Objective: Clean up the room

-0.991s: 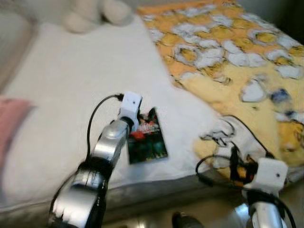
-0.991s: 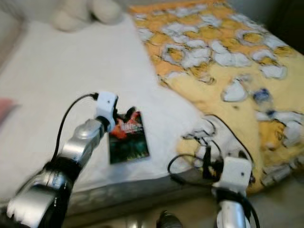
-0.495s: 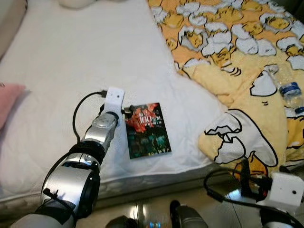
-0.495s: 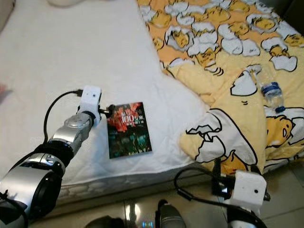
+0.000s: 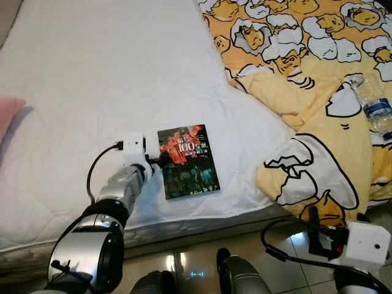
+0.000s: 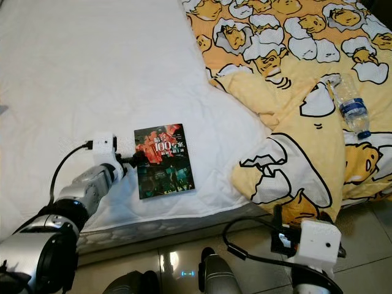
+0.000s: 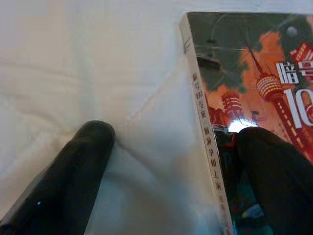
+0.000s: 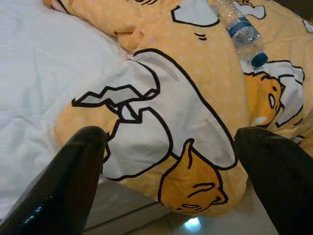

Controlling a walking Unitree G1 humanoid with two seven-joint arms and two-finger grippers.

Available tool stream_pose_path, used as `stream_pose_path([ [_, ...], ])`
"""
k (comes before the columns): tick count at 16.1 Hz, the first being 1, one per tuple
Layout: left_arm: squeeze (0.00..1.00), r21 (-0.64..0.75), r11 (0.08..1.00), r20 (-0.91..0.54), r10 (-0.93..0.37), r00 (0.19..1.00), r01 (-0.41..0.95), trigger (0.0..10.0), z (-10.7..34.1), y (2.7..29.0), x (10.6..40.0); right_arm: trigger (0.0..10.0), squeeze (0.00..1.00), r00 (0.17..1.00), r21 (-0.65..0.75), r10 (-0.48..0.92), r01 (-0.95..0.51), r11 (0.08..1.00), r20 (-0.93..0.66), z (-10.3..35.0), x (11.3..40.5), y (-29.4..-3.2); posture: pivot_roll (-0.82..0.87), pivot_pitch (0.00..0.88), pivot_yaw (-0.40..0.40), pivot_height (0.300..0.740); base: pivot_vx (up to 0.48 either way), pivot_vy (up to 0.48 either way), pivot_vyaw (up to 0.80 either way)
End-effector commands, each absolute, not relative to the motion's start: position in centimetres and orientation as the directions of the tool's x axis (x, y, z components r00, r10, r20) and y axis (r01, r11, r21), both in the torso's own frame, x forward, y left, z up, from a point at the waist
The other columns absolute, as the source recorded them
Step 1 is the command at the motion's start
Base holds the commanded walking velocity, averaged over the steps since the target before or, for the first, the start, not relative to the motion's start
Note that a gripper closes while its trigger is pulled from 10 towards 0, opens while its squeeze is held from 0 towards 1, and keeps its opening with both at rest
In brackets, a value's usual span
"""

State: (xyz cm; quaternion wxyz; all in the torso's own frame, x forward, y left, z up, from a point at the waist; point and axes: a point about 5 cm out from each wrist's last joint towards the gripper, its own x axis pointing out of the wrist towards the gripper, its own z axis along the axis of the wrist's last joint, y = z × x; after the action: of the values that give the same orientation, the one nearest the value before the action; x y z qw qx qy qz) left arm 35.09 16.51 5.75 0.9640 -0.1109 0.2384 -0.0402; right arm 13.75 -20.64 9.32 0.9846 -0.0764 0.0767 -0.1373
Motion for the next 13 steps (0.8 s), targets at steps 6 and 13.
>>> stream_pose_path([
  [6, 0.00, -0.410, 0.909, -0.413, -0.260, 0.873, 0.077, 10.0, 5.5, 14.8, 34.7, 10.0, 0.00, 0.947, -0.178, -0.276, 0.247, 0.953, -0.164, 8.6, 13.7, -21.0, -0.21, 0.213, 0.030, 0.736, 0.000, 0.000, 0.00],
  [13, 0.00, -0.271, 0.936, -0.313, -0.306, 0.899, 0.224, 10.0, 6.3, 14.1, 34.5, 10.0, 0.00, 0.945, -0.182, -0.276, 0.244, 0.953, -0.178, 7.9, 13.6, -20.9, -0.20, 0.181, 0.040, 0.736, 0.000, 0.000, 0.00],
])
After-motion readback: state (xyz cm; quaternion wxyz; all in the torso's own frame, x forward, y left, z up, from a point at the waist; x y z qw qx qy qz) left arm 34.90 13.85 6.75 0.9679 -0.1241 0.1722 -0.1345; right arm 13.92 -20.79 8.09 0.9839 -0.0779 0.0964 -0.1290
